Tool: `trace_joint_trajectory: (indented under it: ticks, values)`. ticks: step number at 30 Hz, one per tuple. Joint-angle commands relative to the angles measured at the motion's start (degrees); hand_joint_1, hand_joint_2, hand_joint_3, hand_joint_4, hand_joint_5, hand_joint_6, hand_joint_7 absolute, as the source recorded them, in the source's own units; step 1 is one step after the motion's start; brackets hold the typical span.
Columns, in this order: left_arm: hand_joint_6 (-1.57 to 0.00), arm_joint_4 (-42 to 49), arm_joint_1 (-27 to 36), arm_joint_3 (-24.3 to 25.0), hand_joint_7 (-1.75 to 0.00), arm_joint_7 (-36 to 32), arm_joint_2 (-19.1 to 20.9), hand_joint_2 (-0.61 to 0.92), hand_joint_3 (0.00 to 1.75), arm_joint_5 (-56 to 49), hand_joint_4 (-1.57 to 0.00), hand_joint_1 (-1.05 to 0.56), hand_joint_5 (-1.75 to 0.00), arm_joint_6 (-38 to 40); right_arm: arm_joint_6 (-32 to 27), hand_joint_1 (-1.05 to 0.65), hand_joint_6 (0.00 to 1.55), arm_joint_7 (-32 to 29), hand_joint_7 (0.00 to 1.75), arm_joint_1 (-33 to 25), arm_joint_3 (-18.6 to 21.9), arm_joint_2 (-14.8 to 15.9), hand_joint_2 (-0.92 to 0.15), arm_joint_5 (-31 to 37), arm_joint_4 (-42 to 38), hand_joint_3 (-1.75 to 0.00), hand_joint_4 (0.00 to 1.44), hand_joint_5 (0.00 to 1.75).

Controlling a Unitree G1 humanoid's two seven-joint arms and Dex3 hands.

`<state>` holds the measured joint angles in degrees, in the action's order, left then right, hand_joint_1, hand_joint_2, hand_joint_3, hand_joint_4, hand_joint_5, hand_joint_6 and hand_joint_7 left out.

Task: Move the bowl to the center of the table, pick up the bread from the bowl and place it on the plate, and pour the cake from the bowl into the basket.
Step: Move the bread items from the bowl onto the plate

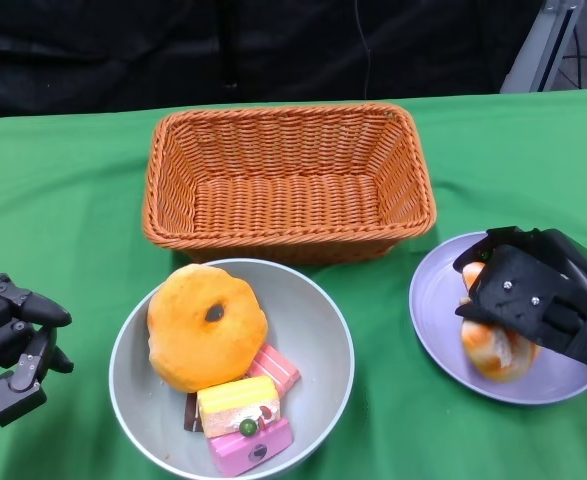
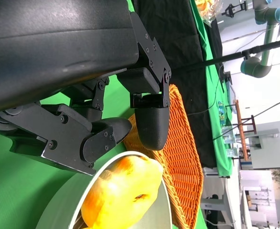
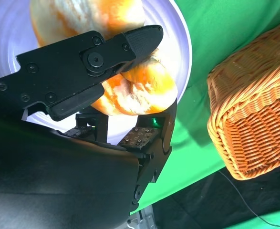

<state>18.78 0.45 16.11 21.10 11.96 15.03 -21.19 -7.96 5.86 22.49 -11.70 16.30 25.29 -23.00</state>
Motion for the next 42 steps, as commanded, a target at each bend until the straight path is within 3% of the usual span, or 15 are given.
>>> trace_joint_trajectory:
  ticks: [1, 4, 11, 12, 13, 18, 42]
  values:
    - [-0.72, 0.6, -0.1, 0.3, -1.27, 0.1, 0.8, 0.65, 0.89, -0.2, -0.67, -0.07, -1.6, -1.1, -1.6, -0.24, 0.75, 1.2, 0.04, 1.1, -1.1, 2.5, -0.89, 2.0, 1.3, 0.0, 0.71, 0.36]
    - [-0.72, 0.7, -0.1, 0.3, -1.27, 0.1, 0.9, 0.65, 0.89, -0.2, -0.68, -0.06, -1.6, -1.3, -2.4, -0.27, 0.58, 3.0, 0.0, 1.1, -2.6, 3.9, -0.89, 3.9, 2.6, 0.0, 0.63, 0.16]
    - [-0.72, 0.9, -0.2, 0.4, -1.26, 0.2, 1.1, 0.65, 0.88, -0.1, -0.68, -0.07, -1.59, -1.3, -3.5, -0.28, 0.52, 5.5, 0.0, 1.1, -3.3, 4.6, -0.89, 4.7, 3.8, 0.0, 0.61, 0.11]
    - [-0.73, 0.9, -0.2, 0.4, -1.27, 0.2, 1.2, 0.65, 0.89, -0.1, -0.68, -0.07, -1.6, -1.4, -4.0, -0.31, 0.4, 6.9, 0.0, 1.0, -3.6, 5.0, -0.9, 4.7, 4.3, 0.0, 0.46, 0.05]
    - [-0.73, 0.9, -0.2, 0.5, -1.27, 0.2, 1.3, 0.65, 0.89, -0.1, -0.68, -0.07, -1.6, -1.4, -3.9, -0.33, 0.36, 7.9, 0.0, 0.9, -3.7, 5.3, -0.9, 4.6, 4.7, 0.0, 0.4, 0.02]
    - [-0.72, 1.0, -0.2, 0.5, -1.28, 0.2, 1.3, 0.64, 0.9, -0.1, -0.68, -0.07, -1.6, -1.3, -2.5, -0.35, 0.29, 8.5, 0.0, 0.2, -3.6, 5.9, -0.89, 3.9, 5.0, 0.0, 0.28, 0.0]
    - [-0.72, 0.3, 0.0, 0.2, -1.3, 0.1, 1.1, 0.63, 0.89, -0.4, -0.67, -0.09, -1.62, -1.1, -2.0, -0.44, 0.29, 9.0, 0.0, -2.3, -1.7, 5.4, -0.92, 0.0, 11.4, -0.01, 0.31, 0.01]
